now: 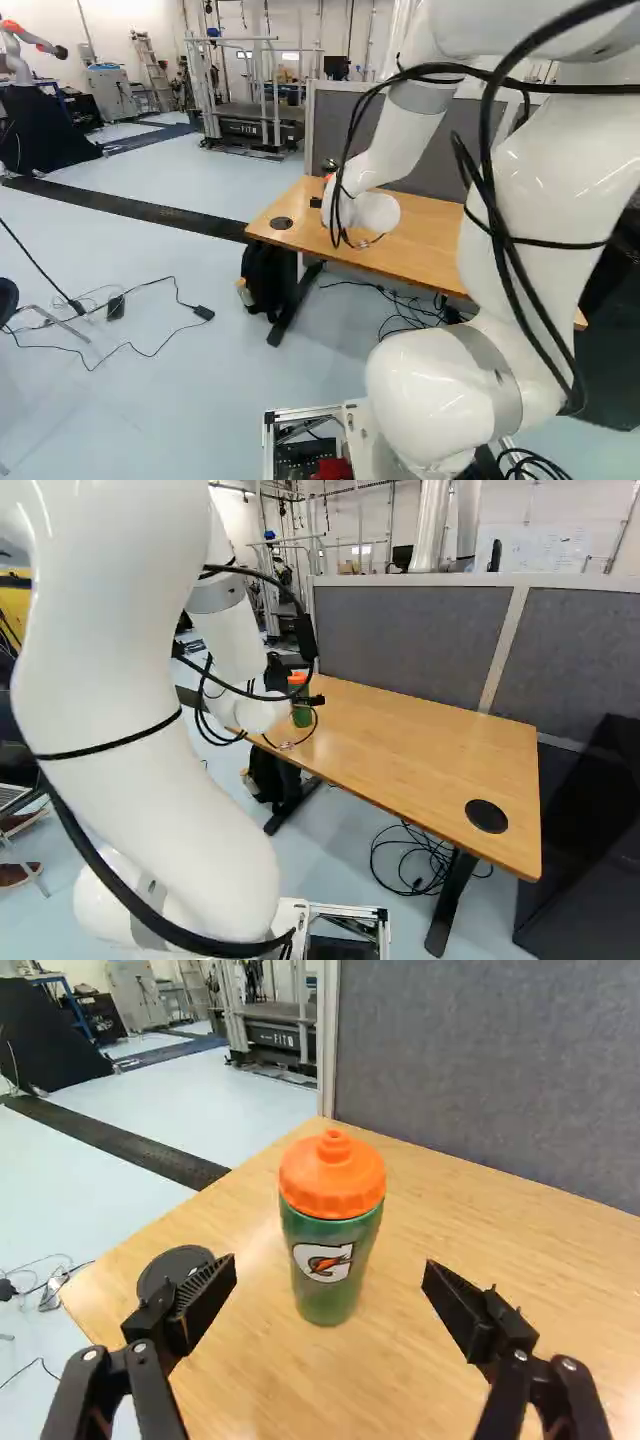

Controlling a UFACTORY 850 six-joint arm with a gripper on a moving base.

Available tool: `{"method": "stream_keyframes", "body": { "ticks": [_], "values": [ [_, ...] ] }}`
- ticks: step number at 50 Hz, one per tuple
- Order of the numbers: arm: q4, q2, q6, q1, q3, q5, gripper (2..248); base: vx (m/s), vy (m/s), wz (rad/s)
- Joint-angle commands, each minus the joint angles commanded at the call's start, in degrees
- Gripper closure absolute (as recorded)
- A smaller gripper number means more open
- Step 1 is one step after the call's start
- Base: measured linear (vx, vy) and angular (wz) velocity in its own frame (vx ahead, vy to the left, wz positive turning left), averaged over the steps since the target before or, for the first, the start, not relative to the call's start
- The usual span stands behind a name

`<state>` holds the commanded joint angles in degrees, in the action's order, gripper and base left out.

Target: Pick up the green bottle from the table

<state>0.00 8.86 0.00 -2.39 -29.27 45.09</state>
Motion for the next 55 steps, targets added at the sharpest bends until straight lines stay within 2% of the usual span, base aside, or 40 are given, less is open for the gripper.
{"method": "stream_keyframes", "body": {
  "ticks": [10,21,45,46,51,52,55],
  "values": [
    [0.0,2.7,0.0,0.1,-3.0,-2.3,3,0.000,0.000,0.000],
    [0.0,5.3,0.0,0.2,-6.1,-2.8,3,0.000,0.000,0.000],
    [0.0,6.4,0.0,0.3,-7.4,-2.8,3,0.000,0.000,0.000],
    [0.0,6.4,0.0,0.3,-7.4,-2.8,56,0.000,0.000,0.000],
    [0.0,6.4,0.0,0.3,-7.4,-2.8,56,0.000,0.000,0.000],
    [0.0,6.4,0.0,0.3,-7.4,-2.8,126,0.000,0.000,0.000],
    [0.0,6.4,0.0,0.3,-7.4,-2.8,126,0.000,0.000,0.000]
  ]
}}
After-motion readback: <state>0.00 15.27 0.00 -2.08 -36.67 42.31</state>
